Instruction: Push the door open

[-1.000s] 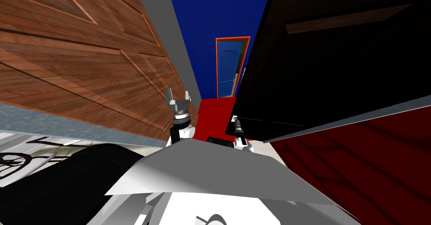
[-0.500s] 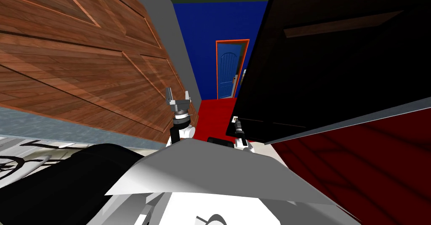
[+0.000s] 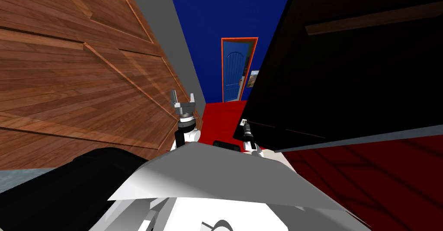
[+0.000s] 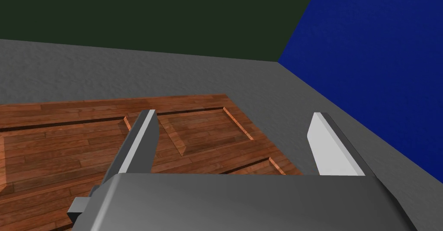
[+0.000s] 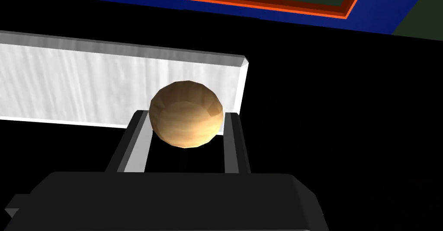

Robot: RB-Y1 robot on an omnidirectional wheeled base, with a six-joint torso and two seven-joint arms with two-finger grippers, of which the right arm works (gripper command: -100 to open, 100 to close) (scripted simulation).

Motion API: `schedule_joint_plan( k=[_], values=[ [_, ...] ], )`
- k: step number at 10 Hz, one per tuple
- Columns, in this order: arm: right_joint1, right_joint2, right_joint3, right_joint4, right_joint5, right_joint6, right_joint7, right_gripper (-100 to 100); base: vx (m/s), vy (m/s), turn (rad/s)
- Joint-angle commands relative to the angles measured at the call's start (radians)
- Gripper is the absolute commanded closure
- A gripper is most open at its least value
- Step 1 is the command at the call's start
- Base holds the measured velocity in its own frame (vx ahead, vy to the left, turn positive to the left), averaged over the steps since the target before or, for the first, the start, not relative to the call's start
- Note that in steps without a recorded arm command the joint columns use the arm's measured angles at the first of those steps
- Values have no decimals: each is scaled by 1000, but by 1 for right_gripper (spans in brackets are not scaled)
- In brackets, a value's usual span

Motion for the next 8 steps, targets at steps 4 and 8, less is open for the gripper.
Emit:
schedule_joint_plan(
  k=[4,8],
  values=[
    [19,-24,-37,-37,-23,14,5,-100,100,43,-83],
    [25,-5,-47,-47,-36,18,5,-100,-216,126,-63]
  ],
)
